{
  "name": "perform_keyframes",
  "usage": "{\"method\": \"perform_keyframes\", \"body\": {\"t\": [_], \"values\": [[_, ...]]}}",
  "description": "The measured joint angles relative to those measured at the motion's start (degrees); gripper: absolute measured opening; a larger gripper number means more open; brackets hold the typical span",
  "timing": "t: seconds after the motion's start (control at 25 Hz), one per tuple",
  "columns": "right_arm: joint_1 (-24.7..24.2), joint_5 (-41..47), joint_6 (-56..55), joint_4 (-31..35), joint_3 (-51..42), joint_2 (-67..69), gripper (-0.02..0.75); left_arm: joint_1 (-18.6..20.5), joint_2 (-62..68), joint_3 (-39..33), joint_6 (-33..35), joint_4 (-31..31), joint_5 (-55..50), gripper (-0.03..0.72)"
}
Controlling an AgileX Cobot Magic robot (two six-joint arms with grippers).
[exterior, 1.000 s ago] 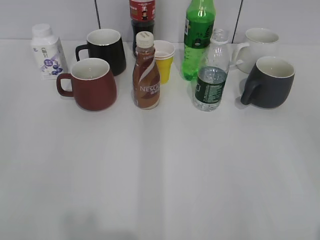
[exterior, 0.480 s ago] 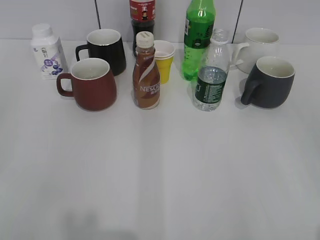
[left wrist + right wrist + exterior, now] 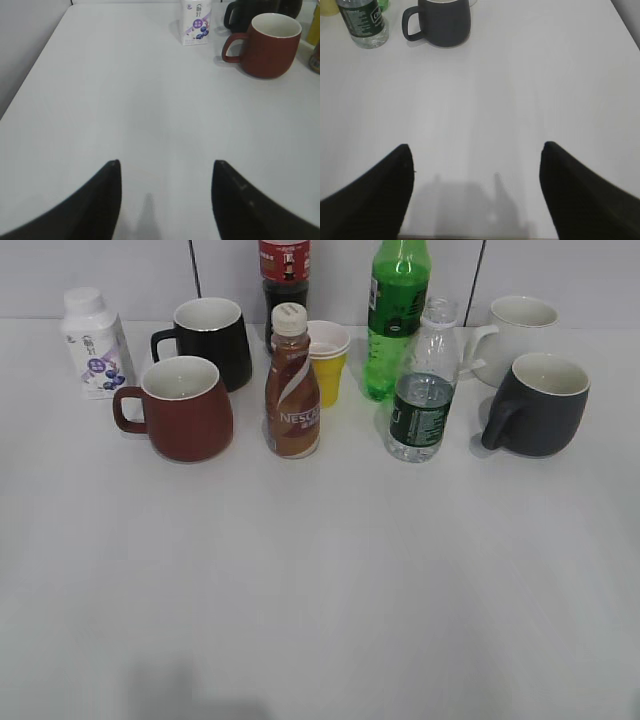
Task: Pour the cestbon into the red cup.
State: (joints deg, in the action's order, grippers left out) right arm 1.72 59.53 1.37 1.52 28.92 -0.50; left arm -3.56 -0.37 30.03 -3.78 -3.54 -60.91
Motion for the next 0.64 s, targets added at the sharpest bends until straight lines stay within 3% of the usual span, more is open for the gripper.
{"method": "perform_keyframes", "body": {"t": [0.64], "values": [[0.00, 0.00, 0.00, 0.00, 0.00, 0.00, 0.589, 0.00, 0.00, 0.00, 0.00, 0.00, 0.00, 0.435]]}}
